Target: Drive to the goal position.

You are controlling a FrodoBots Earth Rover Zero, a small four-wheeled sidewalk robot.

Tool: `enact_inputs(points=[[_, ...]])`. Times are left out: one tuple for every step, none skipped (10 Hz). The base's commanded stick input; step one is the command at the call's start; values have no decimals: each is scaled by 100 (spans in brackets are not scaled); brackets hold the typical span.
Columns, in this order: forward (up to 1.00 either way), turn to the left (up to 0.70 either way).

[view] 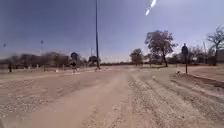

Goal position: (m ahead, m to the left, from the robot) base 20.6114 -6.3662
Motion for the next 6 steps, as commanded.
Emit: enact_inputs(points=[[85,0],[85,0],[85,0],[85,0],[85,0],[85,0]])
